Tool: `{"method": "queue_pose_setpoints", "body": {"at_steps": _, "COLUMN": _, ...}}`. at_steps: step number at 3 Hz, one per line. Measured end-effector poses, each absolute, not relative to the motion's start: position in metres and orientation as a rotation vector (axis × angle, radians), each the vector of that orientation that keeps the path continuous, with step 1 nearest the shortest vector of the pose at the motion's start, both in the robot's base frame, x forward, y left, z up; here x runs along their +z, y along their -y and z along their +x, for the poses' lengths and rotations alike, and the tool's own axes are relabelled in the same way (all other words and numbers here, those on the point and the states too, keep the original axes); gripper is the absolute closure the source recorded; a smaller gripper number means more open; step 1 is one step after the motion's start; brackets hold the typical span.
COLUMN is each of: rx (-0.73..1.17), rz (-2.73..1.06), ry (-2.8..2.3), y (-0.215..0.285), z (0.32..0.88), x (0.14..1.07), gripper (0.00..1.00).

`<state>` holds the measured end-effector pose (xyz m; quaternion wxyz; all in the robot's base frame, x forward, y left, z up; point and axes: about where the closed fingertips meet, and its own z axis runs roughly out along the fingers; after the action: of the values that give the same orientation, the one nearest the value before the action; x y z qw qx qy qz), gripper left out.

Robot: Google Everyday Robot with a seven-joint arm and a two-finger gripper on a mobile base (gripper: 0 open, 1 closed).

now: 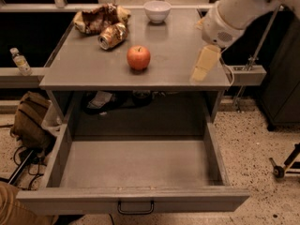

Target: Place apple into top drawer

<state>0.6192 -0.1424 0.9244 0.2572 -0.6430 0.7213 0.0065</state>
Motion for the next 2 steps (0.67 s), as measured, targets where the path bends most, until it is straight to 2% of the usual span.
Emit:
{"method": "queue_pose_setpoints", "body": {"at_steps": 1, "rx": 0.086, "rz": -1.762, "ry": -1.871, "y": 0.1093, "z": 0.6665, "x": 0.9124, "gripper": 0.00}}
{"method": "queue_pose_setpoints", "body": {"at_steps": 2, "rx": 0.086, "rz": -1.762, "ry": -1.871, "y": 0.1093, "z": 0.6665, "x": 0.9124, "gripper": 0.00}}
